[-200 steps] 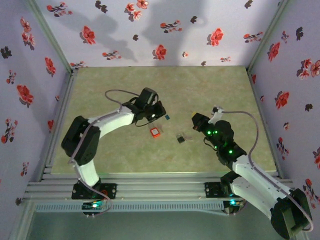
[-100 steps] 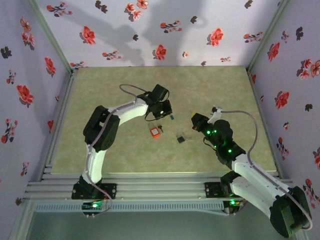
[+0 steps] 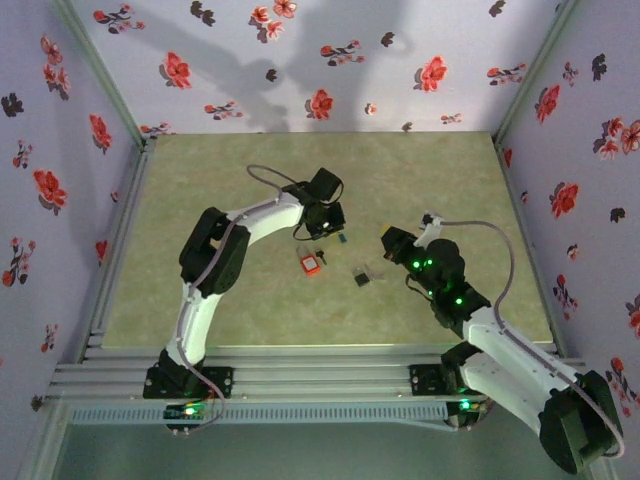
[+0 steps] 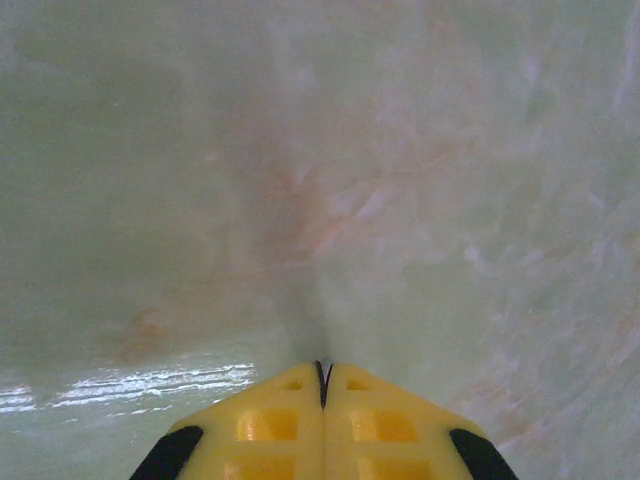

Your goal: Lock with the key

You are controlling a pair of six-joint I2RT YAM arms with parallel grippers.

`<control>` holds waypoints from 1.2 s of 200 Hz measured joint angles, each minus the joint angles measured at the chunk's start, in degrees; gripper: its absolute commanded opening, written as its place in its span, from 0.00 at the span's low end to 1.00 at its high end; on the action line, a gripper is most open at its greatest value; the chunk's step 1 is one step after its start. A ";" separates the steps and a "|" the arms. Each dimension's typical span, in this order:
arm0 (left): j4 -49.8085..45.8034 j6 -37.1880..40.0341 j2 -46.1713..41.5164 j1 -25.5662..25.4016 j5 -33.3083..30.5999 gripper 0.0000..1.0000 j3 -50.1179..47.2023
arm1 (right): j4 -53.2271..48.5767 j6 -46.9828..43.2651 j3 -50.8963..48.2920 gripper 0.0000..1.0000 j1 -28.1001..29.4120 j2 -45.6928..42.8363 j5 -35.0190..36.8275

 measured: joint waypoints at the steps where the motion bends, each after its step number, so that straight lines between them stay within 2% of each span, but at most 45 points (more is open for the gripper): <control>1: -0.02 0.00 0.00 0.00 0.00 0.00 0.02 | 0.02 0.00 0.00 0.00 0.00 0.00 0.00; 56: -2.21 1.27 2.08 0.55 0.00 0.00 2.89 | 1.27 0.17 0.00 0.00 0.00 1.18 -1.03; 121: -3.52 2.99 2.84 0.94 0.00 0.13 3.76 | 2.10 0.57 0.00 0.00 -0.02 2.16 -1.73; 240: -5.97 4.50 3.48 1.77 -0.44 0.23 4.57 | 2.78 0.59 0.00 0.00 -0.02 3.32 -2.78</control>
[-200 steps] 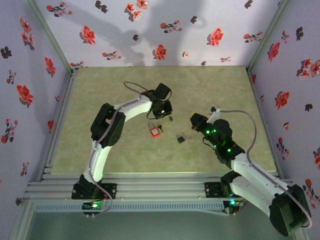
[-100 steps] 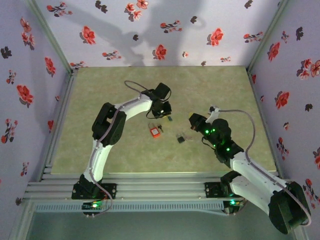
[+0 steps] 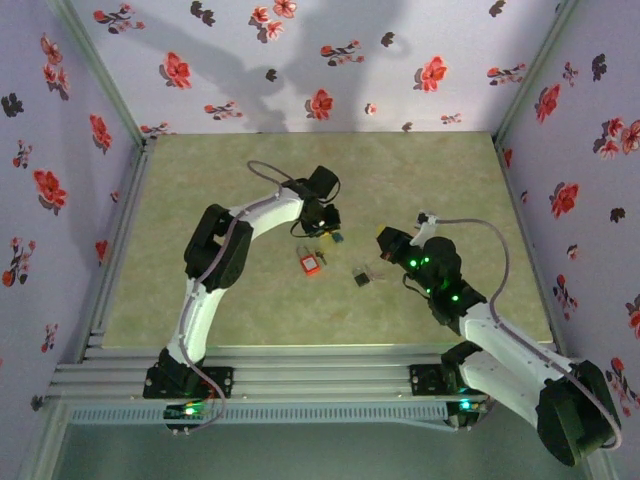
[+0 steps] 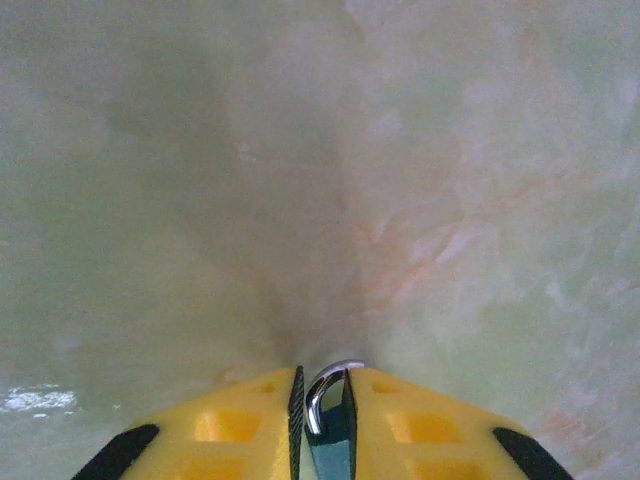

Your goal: Lock with the key

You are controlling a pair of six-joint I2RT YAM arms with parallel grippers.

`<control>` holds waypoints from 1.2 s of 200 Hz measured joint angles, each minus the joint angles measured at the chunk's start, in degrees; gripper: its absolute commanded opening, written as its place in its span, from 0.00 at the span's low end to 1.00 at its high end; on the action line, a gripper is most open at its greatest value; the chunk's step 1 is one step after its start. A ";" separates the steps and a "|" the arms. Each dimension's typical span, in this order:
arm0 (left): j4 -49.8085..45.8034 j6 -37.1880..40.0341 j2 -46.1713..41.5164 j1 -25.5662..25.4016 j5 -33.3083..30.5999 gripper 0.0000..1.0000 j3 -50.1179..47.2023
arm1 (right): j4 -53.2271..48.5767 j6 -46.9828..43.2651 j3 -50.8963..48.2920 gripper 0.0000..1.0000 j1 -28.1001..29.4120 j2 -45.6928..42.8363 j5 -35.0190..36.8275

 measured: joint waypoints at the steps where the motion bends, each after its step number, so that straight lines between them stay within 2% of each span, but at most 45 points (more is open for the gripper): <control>1: -0.02 0.02 0.00 0.00 0.02 0.23 0.02 | 0.00 0.00 0.00 0.00 0.00 0.00 0.00; 54: -1.81 0.90 0.00 0.55 -0.02 0.34 1.95 | 0.13 0.00 0.00 0.00 0.00 0.33 -0.04; 99: -4.39 3.02 -1.73 2.47 -0.46 0.59 2.54 | 0.13 -0.02 0.02 0.00 0.00 0.72 -0.07; 128: -8.48 7.02 -7.10 5.01 -1.60 0.76 4.52 | 0.11 -0.02 0.02 0.00 0.00 1.51 -0.22; 182: -12.74 16.33 -21.00 9.97 -4.15 0.91 7.56 | 0.11 -0.04 0.02 0.00 0.00 1.66 -0.22; 202: -12.52 19.85 -26.77 11.34 -6.01 0.99 4.37 | 0.11 -0.04 0.02 0.00 0.00 1.73 -0.24; 240: -6.29 24.22 -39.54 12.00 -7.76 1.00 -12.02 | 0.11 -0.07 0.02 0.00 0.00 2.27 -0.22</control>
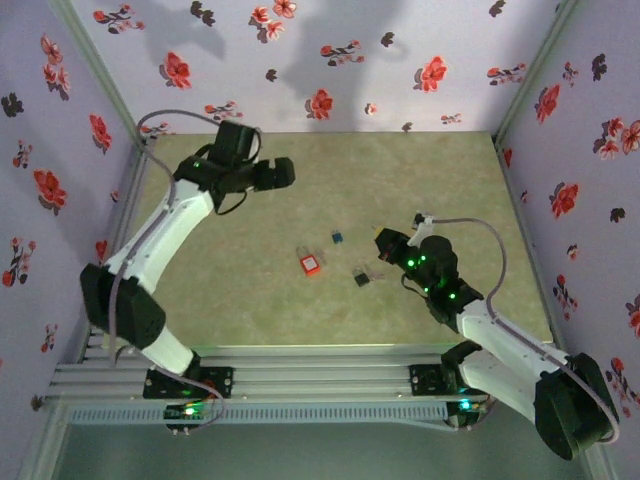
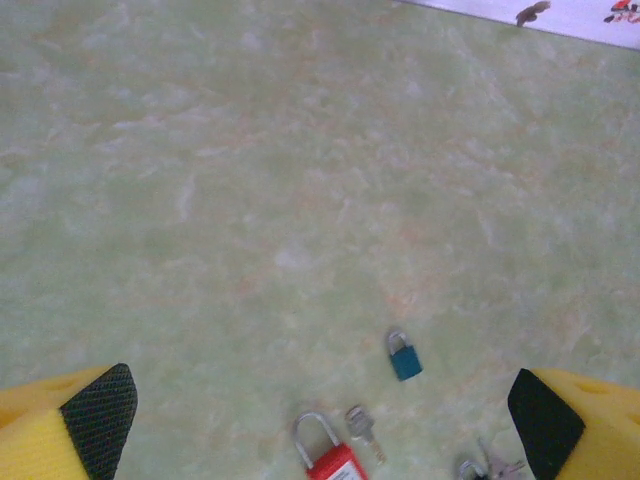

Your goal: Lock with the key

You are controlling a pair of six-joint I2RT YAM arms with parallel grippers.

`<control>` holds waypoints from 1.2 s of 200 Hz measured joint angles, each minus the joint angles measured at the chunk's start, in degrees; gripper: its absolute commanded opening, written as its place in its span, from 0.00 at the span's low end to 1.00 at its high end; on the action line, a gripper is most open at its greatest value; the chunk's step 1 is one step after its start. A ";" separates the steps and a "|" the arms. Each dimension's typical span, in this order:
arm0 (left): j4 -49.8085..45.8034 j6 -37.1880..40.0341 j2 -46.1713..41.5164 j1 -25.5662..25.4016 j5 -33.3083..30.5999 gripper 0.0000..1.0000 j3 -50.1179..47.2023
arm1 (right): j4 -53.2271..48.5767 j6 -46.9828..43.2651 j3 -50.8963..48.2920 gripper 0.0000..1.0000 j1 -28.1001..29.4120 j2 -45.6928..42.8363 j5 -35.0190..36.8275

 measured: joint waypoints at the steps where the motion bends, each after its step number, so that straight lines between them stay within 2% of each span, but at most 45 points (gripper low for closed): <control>1: 0.13 0.02 -0.20 0.00 0.00 1.00 -0.33 | 0.00 0.02 0.00 0.00 0.00 0.02 0.00; 21: 3.50 0.35 -4.48 0.00 0.50 1.00 -7.63 | 0.00 0.00 0.00 0.00 0.00 0.48 0.00; 75: 8.98 0.70 -8.96 0.09 1.70 1.00 -16.04 | -1.79 -0.63 1.75 0.00 0.00 3.82 0.00; 104: 11.56 2.60 -13.25 0.09 -1.49 1.00 -21.81 | -6.08 -2.69 5.38 0.00 0.00 7.48 0.04; 165: 24.15 7.96 -24.26 0.09 -10.19 1.00 -39.43 | -14.97 -6.12 15.15 0.00 0.04 19.34 -0.85; 240: 29.79 12.66 -29.55 -1.64 -20.92 1.00 -41.24 | -29.68 -9.77 31.32 0.00 1.29 34.36 -0.81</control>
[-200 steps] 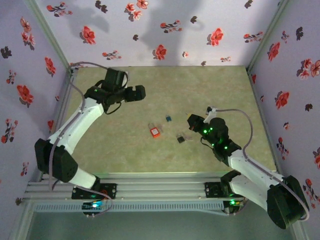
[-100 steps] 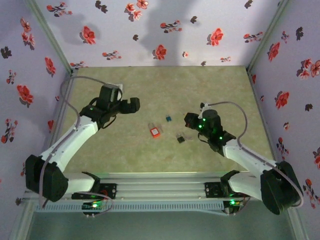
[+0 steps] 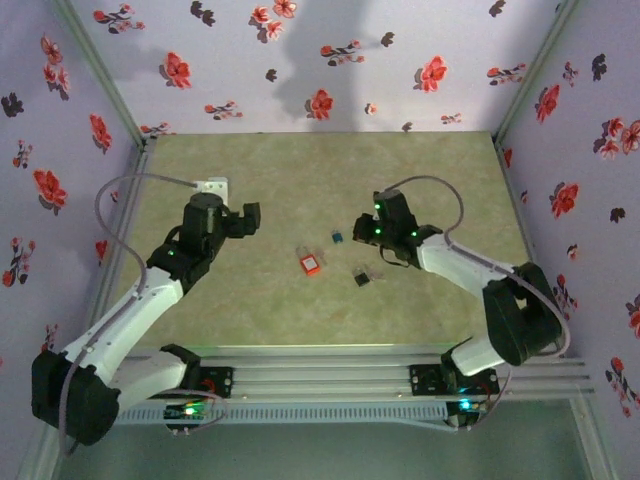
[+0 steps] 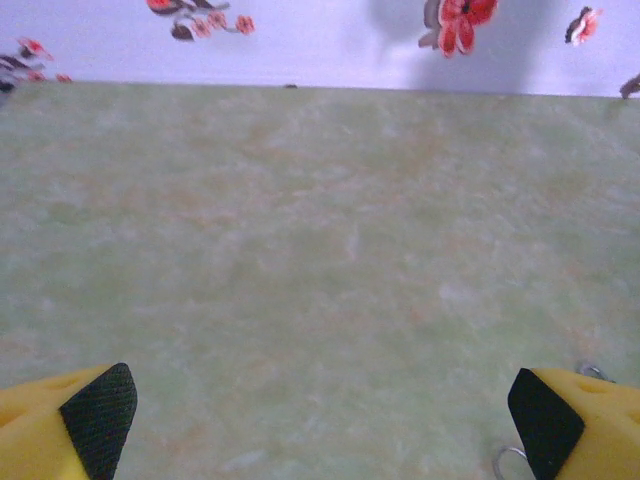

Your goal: Lock with the key

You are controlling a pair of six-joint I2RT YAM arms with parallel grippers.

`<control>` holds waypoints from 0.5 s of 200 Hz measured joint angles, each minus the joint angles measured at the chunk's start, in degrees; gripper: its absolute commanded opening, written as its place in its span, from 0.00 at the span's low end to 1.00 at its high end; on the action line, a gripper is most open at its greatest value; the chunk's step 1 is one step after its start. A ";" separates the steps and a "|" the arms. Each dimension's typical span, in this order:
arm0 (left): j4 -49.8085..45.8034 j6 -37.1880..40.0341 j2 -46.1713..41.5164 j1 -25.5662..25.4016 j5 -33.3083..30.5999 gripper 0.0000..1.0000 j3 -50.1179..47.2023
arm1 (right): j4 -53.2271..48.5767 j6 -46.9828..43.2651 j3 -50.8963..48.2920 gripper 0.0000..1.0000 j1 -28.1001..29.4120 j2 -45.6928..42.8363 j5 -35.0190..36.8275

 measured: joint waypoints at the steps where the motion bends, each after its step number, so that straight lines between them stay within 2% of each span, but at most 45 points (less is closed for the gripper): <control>1: 0.09 0.09 -0.04 -0.09 -0.15 1.00 -0.07 | -0.17 -0.07 0.15 0.00 0.00 0.15 0.00; 45: 1.64 1.68 -0.52 -1.40 -3.91 1.00 -1.05 | -8.63 -2.93 8.72 0.00 0.00 8.44 0.02; 100: 2.64 2.93 -2.25 -1.95 -6.10 1.00 -2.05 | -13.84 -5.53 15.41 0.00 0.00 16.15 -0.07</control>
